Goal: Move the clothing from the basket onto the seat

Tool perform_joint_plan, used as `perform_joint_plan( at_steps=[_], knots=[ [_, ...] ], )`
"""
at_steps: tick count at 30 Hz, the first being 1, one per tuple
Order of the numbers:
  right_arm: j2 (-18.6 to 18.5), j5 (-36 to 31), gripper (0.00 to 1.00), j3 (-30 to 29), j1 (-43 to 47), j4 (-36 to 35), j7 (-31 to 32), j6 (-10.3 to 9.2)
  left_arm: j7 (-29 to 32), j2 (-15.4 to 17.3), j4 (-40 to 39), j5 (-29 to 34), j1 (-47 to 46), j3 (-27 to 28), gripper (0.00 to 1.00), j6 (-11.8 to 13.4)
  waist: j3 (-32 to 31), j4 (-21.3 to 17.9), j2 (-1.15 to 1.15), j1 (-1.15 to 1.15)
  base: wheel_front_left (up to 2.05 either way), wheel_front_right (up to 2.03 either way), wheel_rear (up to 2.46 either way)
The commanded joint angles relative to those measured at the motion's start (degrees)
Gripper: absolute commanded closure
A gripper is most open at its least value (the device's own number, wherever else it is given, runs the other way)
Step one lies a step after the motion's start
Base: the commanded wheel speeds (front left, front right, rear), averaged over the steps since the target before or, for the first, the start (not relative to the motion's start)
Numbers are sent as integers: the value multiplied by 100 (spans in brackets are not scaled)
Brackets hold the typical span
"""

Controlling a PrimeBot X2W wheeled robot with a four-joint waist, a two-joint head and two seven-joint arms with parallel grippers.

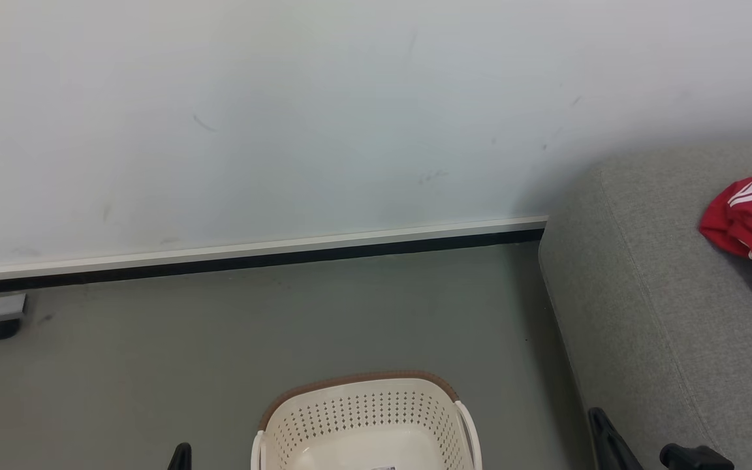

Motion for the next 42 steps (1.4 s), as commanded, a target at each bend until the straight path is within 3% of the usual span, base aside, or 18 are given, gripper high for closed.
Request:
perform_joint_plan(
  at_steps=[1, 24, 42],
  knots=[
    [-16, 330, 100, -26, -2, -51, -5, 1, 68, 3, -26, -273, -36, 40, 100, -20, 0, -2, 0, 0, 0, 0, 0],
    [-246, 2936, 100, -233, -301, 221, 14, 1, 619, -74, 318, -2338, -424, 285, 100, -236, -8, -22, 0, 0, 0, 0, 0],
    [-406, 4565, 100, -331, -463, 362, -7, 1, 969, -127, 539, -3615, -669, 445, 100, -379, -13, -37, 0, 0, 0, 0, 0]
  ],
)
